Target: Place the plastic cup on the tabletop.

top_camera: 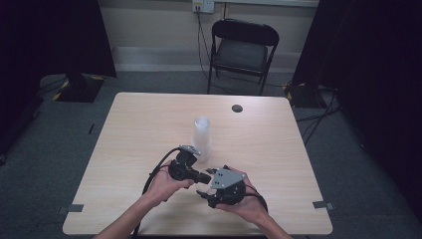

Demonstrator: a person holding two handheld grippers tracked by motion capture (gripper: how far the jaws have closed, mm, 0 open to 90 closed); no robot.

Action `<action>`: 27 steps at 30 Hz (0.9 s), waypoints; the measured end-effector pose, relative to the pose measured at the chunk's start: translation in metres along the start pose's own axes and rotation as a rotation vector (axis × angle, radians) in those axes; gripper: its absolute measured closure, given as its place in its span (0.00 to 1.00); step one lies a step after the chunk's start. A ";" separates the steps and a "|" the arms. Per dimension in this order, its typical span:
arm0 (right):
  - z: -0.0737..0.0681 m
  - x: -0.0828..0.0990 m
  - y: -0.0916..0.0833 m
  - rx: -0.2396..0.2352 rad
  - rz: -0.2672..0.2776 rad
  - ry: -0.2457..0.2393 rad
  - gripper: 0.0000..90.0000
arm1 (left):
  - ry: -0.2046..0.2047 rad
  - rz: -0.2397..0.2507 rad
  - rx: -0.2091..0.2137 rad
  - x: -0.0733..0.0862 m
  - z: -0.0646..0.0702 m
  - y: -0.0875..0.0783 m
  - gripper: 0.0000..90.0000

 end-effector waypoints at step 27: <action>0.014 0.004 -0.010 0.060 0.022 0.121 0.34 | 0.024 0.148 0.000 -0.010 -0.002 -0.018 0.72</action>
Point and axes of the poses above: each handheld gripper's, and its own axes: y roughly forward along the jaws, x roughly out of its underside, z roughly to its right, the point moved 6 cm from there along y, roughly forward along the jaws, and after that the axes turned 11 degrees about z, right-handed, at the moved point
